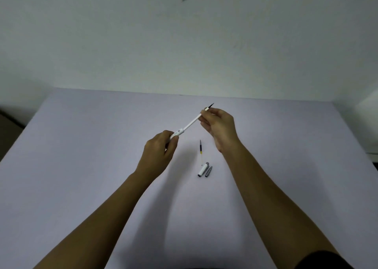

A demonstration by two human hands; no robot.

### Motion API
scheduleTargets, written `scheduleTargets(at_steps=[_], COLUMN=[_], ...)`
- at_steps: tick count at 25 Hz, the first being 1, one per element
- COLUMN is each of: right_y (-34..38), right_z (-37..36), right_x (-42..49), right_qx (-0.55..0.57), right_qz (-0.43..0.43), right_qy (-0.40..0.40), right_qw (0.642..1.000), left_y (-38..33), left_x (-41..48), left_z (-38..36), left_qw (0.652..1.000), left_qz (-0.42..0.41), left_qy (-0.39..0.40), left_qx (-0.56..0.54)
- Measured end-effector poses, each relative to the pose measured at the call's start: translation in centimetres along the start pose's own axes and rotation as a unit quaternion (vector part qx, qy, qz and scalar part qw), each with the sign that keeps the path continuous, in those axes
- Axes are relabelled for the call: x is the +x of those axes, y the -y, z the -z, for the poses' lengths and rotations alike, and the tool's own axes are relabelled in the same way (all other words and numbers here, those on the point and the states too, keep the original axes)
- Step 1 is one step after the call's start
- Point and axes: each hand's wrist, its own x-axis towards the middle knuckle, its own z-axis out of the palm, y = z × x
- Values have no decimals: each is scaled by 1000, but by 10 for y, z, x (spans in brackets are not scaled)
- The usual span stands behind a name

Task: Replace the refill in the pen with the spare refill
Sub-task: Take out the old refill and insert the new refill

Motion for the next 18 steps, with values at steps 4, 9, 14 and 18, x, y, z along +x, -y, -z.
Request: scheduleTargets(at_steps=[4, 9, 14, 18], right_y=[8, 15, 14, 0], right_z=[2, 5, 13, 15], right_x=[-18, -33, -36, -32], right_qx=[4, -15, -75, -99], right_qz=[11, 28, 46, 33], right_qy=[25, 57, 80, 81], right_qw=[1000, 998, 993, 991], left_y=[-15, -22, -21, -20], left_x=[-1, -2, -6, -9], left_z=[6, 8, 12, 8], left_qw=[1000, 999, 998, 999], left_qz=[-25, -9, -53, -48], left_qy=[-6, 2, -10, -18], left_qx=[-8, -32, -9, -9])
